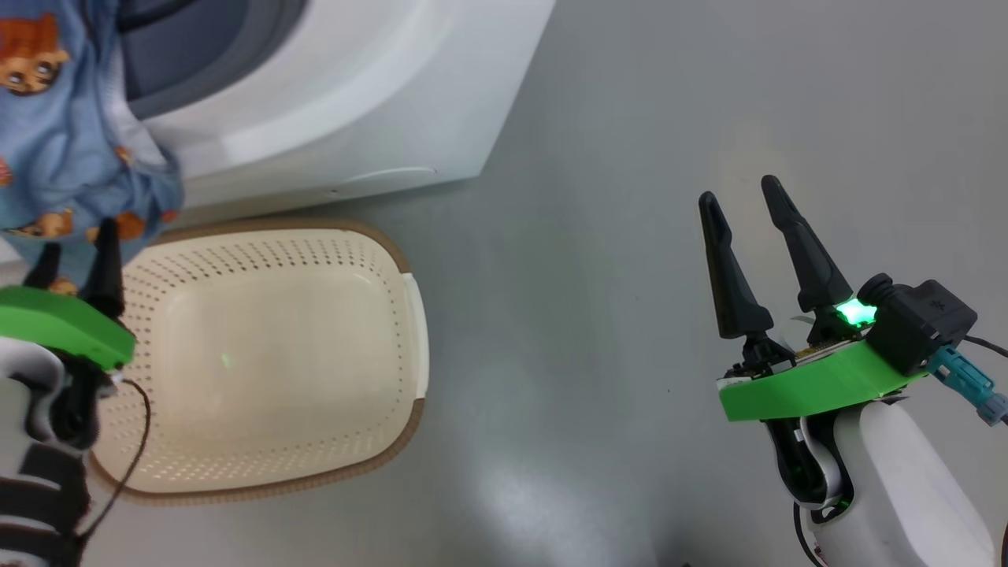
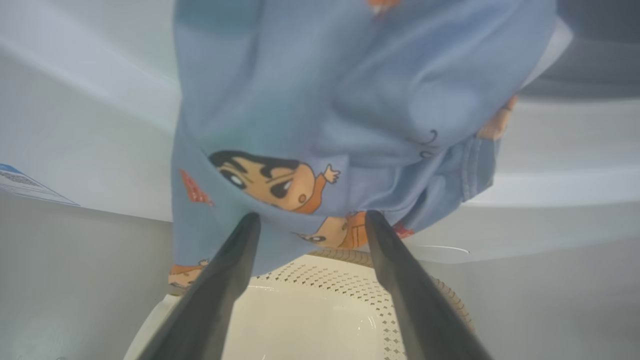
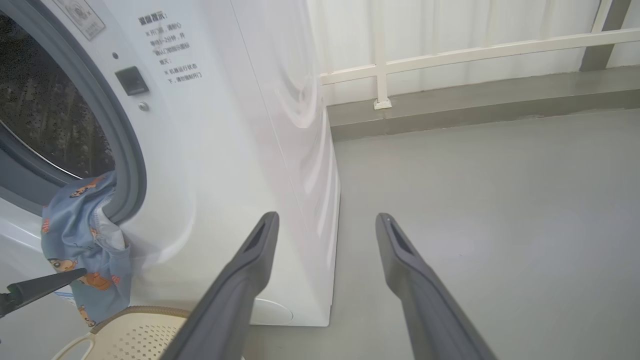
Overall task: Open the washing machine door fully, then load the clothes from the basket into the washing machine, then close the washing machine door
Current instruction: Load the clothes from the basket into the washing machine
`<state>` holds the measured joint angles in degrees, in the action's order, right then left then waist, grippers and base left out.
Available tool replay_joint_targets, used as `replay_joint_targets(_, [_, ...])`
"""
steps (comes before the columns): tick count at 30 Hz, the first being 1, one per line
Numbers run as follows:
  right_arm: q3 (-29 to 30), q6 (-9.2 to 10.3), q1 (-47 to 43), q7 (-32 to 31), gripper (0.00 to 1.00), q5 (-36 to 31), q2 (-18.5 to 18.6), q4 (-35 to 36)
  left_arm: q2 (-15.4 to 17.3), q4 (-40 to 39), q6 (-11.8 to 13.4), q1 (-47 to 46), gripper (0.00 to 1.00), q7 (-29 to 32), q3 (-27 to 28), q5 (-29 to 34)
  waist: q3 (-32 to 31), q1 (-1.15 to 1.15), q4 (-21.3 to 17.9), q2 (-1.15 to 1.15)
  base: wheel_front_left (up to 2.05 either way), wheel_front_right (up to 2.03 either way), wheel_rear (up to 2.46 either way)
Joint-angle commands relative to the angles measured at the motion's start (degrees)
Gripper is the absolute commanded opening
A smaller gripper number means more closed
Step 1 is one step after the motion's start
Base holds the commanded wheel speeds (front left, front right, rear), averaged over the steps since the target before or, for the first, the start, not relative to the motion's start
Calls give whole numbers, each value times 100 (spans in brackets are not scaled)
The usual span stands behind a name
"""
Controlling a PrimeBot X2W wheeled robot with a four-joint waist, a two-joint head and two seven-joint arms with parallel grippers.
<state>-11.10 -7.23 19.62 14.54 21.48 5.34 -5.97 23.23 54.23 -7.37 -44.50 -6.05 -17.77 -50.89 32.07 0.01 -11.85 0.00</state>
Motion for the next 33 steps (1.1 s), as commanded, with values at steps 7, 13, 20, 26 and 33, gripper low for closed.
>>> replay_joint_targets(7, [-113, -25, -8, 46, 100, -104, -117, 209, 615, 182, -12, -490, 100, -106, 81, -464, 497, -1, -364, 0, 0, 0, 0])
replay_joint_targets(13, [-122, -25, -12, 46, 100, -119, -167, 248, 799, 477, -12, -799, 97, -356, -14, -535, 614, -1, -455, 0, 0, 0, 0])
replay_joint_targets(20, [-96, -25, -22, 46, 100, -134, -207, 220, 795, 457, -12, -861, 0, -733, -223, -568, 580, -1, -423, 0, 0, 0, 0])
replay_joint_targets(26, [-113, -25, -11, 46, 100, -117, -219, 159, 765, 262, -12, -675, 0, -825, -466, -633, 414, -1, -339, 0, 0, 0, 0])
replay_joint_targets(33, [-159, -25, -34, 46, 100, -84, -209, 36, 805, -203, -12, -398, 0, -887, -779, -639, 120, -1, -209, 0, 0, 0, 0])
